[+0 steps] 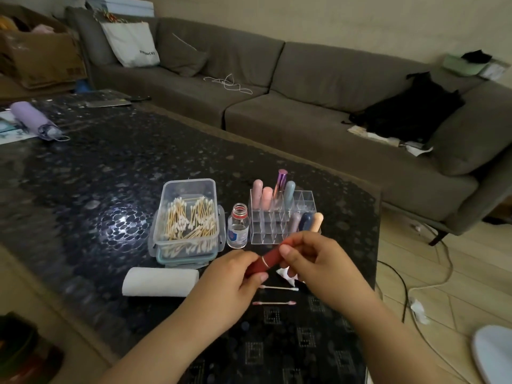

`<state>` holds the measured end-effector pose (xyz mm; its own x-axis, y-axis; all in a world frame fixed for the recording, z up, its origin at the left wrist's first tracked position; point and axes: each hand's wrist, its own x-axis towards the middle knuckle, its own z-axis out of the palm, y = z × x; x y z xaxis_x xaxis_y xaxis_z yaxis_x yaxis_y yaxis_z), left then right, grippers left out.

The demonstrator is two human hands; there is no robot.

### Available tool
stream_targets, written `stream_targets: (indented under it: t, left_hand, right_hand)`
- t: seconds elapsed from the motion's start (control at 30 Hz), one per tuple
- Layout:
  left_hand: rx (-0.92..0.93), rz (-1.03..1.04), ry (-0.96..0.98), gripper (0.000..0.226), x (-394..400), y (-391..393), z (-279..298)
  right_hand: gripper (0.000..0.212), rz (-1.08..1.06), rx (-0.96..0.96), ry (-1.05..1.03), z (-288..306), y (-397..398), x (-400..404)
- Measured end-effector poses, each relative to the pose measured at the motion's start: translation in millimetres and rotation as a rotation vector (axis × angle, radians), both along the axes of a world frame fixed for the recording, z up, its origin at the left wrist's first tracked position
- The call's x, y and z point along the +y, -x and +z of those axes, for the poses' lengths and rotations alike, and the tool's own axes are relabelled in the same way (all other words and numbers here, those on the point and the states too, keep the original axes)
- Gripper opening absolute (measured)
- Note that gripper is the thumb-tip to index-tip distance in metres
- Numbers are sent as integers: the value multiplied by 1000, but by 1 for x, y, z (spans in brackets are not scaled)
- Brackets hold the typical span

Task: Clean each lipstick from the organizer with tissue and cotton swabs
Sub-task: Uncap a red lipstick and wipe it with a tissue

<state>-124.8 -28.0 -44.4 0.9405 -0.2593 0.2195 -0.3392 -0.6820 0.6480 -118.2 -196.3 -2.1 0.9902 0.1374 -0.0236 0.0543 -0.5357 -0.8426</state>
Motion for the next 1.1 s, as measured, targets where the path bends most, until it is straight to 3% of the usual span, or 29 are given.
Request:
stream_targets:
  t: [0.2,0.37,0.5,0.6,0.67,0.77,0.87,1.0,1.1]
  left_hand:
    - [103,54,134,11,8,9,-8]
    - [176,119,222,6,12,5,-11]
    - [243,182,314,7,15,-1,-16]
    - [290,180,422,9,15,-2,-20]
    - [318,191,519,12,14,-4,-21]
    - [350,189,650,10,10,-6,-20]
    - [376,155,794,8,8,-5,-19]
    - [425,102,950,32,6,-3,-19]
    - [456,63,1002,34,5,-1,-19]
  right_hand:
    - [6,7,7,-57,-13,3,7]
    - [16,-121,9,-225,-8,-12,-10]
    - [8,-162,84,-305,-18,-23,-13]
    - [8,-129,84,-62,-40,-29,-4]
    - [11,-106,-93,224,-55,-32,3]
    - [15,-54,-300,406,-72,-33,13]
    - [19,-79,-356,493,-81,-34,15]
    - [32,-44,-261,552,-82,-32,12]
    - [33,-121,-292,320,-70,-28,12]
